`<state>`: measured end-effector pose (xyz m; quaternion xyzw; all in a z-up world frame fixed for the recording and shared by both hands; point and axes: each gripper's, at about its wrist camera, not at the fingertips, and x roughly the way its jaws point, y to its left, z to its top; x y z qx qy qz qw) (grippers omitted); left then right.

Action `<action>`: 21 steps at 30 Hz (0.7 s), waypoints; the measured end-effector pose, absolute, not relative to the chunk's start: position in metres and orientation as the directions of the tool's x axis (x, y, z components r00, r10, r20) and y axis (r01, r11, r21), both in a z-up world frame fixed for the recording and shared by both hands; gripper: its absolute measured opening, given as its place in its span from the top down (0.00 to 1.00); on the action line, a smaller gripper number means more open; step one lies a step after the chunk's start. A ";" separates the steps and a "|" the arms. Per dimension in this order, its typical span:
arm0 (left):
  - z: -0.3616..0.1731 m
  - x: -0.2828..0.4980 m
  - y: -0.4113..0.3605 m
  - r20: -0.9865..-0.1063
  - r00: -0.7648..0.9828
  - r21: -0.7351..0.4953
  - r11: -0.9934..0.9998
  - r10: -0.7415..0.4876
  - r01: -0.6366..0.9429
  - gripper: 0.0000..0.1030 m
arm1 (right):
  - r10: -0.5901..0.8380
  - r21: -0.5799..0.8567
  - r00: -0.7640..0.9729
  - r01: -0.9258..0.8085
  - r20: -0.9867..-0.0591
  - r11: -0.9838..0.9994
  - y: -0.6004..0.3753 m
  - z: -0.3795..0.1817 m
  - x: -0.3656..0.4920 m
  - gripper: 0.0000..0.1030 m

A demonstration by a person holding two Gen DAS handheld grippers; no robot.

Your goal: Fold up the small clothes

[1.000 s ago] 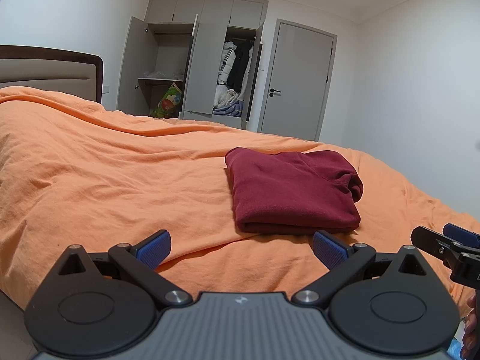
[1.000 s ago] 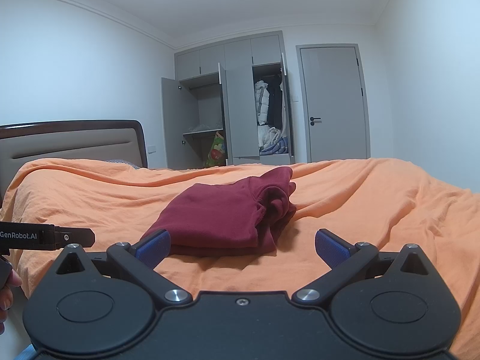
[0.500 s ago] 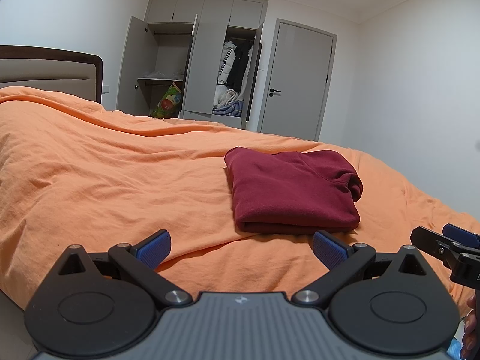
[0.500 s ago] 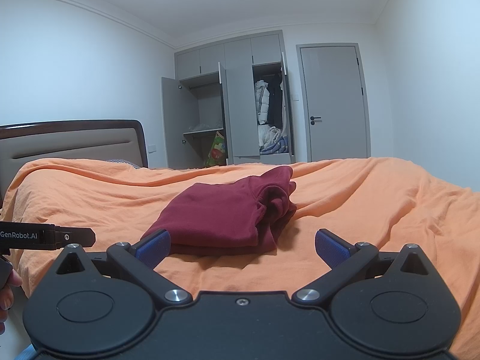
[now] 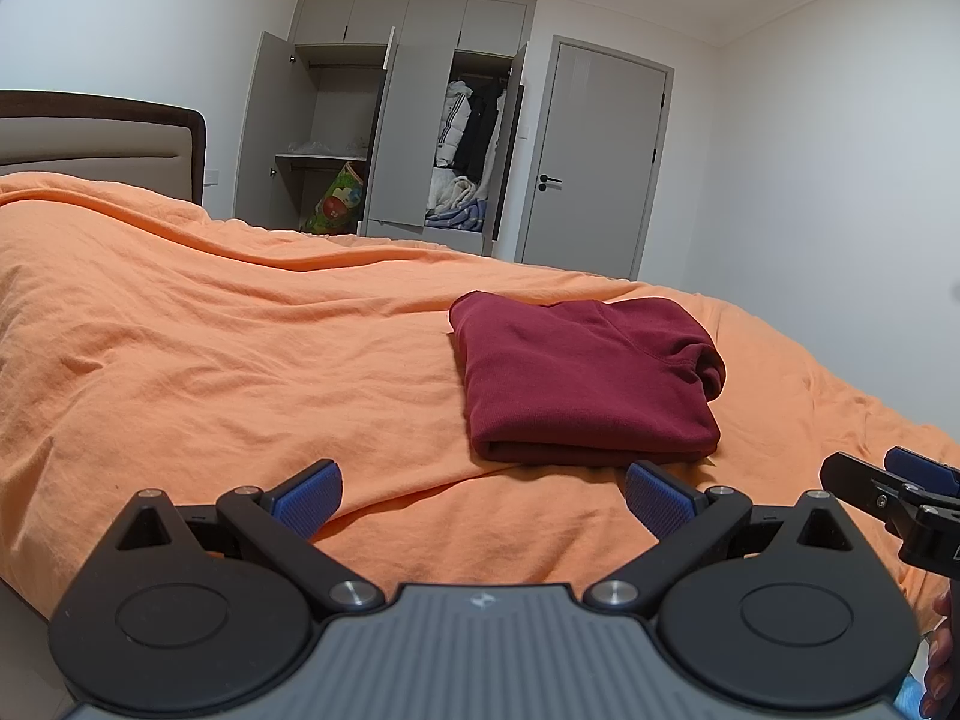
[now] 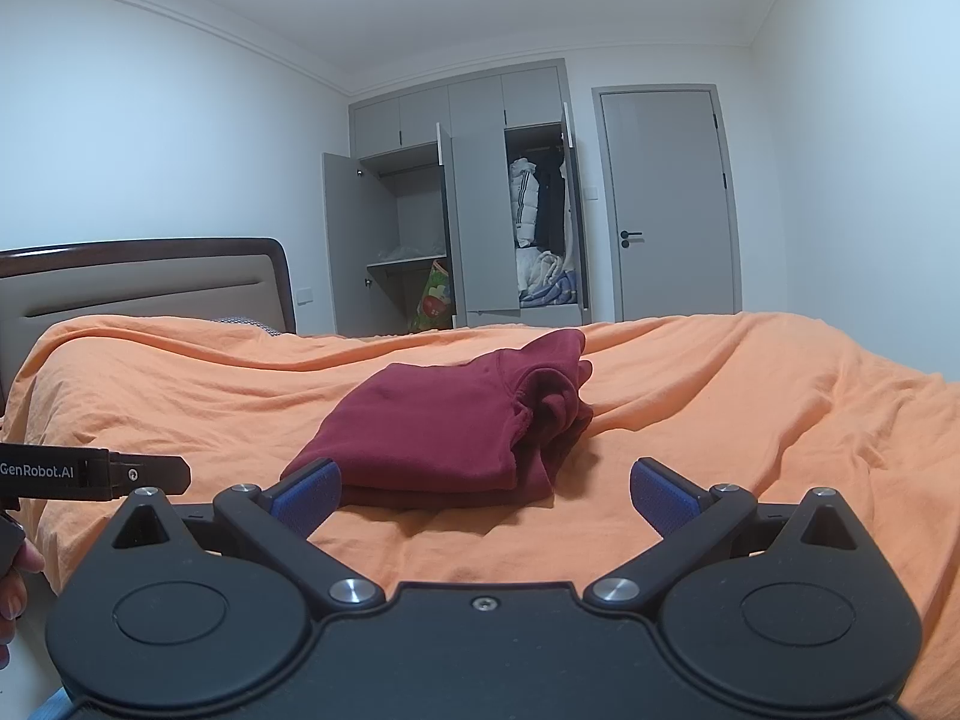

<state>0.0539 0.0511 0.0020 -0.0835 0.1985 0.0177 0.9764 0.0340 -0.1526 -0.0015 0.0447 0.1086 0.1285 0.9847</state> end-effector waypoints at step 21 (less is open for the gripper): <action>-0.001 0.056 0.055 -0.460 0.887 -0.153 0.980 0.041 -0.125 0.00 | 0.265 0.119 0.942 -0.245 -0.208 0.962 -0.152 0.001 0.032 0.01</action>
